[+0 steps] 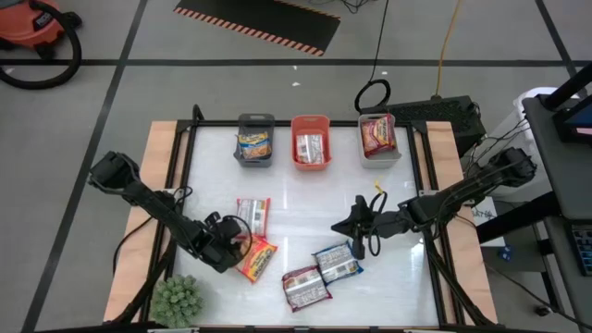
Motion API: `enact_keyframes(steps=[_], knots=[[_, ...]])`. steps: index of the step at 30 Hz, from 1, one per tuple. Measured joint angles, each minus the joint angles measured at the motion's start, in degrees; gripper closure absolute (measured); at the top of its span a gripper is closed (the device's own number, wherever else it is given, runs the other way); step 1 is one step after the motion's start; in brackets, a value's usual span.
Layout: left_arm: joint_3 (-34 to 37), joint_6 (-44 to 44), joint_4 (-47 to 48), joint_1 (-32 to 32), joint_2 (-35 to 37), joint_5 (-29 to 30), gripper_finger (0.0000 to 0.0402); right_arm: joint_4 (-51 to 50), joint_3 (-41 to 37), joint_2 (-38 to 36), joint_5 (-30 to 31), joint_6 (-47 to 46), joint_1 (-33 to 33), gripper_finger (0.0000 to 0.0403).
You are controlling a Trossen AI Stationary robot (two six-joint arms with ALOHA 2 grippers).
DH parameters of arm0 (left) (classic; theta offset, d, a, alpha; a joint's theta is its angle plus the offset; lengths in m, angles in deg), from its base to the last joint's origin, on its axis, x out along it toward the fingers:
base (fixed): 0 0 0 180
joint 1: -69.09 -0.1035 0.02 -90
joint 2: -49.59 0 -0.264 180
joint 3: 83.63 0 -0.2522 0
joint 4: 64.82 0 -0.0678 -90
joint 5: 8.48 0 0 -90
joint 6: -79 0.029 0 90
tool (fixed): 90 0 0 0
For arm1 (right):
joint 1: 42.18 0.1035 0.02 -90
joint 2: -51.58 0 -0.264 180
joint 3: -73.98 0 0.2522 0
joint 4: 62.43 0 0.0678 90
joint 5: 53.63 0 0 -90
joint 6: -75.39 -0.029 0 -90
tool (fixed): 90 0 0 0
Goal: Sort Maruchan noodles
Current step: Put the top orange noodle pack into the orange bin
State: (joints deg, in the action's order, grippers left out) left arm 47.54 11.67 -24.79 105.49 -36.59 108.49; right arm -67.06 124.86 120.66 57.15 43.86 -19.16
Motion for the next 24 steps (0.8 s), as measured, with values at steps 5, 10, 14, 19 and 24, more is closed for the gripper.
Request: enact_keyframes(steps=[5,10,14,19,24], knots=[[0.24,3.12,0.67,-0.73,-0.13,3.14,0.0262,3.83,0.00,-0.14,0.00,4.61,-2.00,0.0403],[0.24,9.71,0.84,-3.17,-0.13,3.13,0.0356,10.58,0.00,-0.20,-0.02,11.03,-4.67,0.0403],[0.21,16.52,0.73,-6.60,-0.06,3.35,0.0394,13.84,0.00,-0.20,-0.02,14.23,-6.69,0.0403],[0.13,26.86,0.58,-10.99,-0.04,6.22,0.0396,16.32,0.00,-0.19,-0.04,18.73,-9.56,0.0403],[-0.33,37.49,0.76,-14.96,-0.02,12.43,0.0397,16.99,0.00,-0.20,-0.06,22.62,-12.84,0.0403]])
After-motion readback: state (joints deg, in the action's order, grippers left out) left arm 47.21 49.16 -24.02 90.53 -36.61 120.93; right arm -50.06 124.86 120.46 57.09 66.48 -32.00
